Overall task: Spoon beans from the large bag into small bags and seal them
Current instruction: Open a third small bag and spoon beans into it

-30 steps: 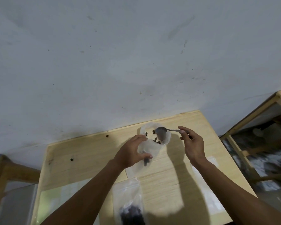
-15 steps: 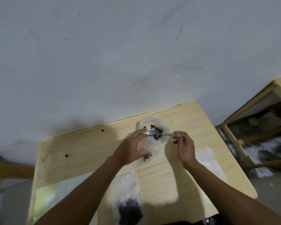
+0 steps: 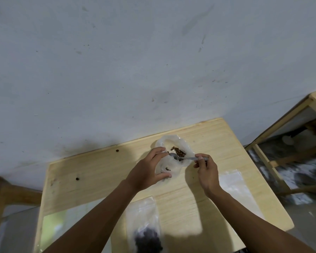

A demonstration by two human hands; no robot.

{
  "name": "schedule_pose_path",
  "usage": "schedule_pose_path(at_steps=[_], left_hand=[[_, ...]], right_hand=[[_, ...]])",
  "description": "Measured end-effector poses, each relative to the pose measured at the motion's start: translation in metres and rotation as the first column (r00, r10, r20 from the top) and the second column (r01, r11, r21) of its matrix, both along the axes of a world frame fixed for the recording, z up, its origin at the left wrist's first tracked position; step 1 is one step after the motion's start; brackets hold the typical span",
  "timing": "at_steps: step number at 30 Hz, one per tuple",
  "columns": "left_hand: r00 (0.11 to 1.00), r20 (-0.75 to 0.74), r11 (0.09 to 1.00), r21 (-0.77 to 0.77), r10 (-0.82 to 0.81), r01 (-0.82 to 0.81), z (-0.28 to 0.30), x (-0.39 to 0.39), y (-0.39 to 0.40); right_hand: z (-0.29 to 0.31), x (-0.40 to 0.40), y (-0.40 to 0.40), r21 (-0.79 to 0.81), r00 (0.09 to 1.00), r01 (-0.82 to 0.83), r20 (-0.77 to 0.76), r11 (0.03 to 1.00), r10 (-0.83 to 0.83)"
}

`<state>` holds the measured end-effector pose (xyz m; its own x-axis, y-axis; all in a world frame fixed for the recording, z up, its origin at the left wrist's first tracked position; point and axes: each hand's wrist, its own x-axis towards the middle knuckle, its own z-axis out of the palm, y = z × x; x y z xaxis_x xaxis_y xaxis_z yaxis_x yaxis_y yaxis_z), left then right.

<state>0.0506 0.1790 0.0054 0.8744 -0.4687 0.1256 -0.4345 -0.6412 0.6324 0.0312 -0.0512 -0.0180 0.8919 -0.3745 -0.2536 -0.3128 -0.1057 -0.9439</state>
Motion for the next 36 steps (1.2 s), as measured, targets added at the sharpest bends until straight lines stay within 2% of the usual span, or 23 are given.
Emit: schedule_pose_path(at_steps=[5,10,14,21,26,29,33,36], left_hand=[[0.999,-0.052,0.998,0.053,0.015,-0.012,-0.003,-0.004,0.005],[0.997,-0.071,0.996,0.086,0.028,-0.022,-0.007,-0.006,0.01],[0.989,-0.121,0.994,0.073,0.086,-0.078,-0.01,-0.003,0.016],[0.96,-0.142,0.967,-0.041,0.242,-0.25,-0.009,-0.001,0.015],[0.902,-0.25,0.918,-0.095,0.353,-0.385,-0.001,0.002,0.008],[0.877,-0.303,0.903,-0.101,0.372,-0.418,0.005,0.003,0.005],[0.865,-0.325,0.895,-0.102,0.383,-0.435,0.014,0.003,0.0],[0.85,-0.318,0.874,-0.109,0.42,-0.473,0.018,0.0,0.002]], right_hand=[[0.002,0.004,0.0,0.085,0.99,-0.031,-0.134,0.996,0.043],[0.006,0.014,-0.002,0.199,0.977,0.04,-0.215,0.979,0.004],[0.018,0.021,-0.007,0.202,0.986,0.078,-0.162,0.976,-0.046],[0.061,0.033,-0.016,0.159,1.0,0.009,0.001,0.987,-0.009],[0.092,0.034,-0.015,0.079,0.993,-0.092,0.084,0.993,0.086],[0.101,0.027,-0.006,-0.083,0.966,-0.211,0.132,0.974,0.221],[0.107,0.018,0.009,-0.236,0.905,-0.341,0.18,0.91,0.386],[0.111,0.016,0.014,-0.272,0.874,-0.358,0.238,0.893,0.423]])
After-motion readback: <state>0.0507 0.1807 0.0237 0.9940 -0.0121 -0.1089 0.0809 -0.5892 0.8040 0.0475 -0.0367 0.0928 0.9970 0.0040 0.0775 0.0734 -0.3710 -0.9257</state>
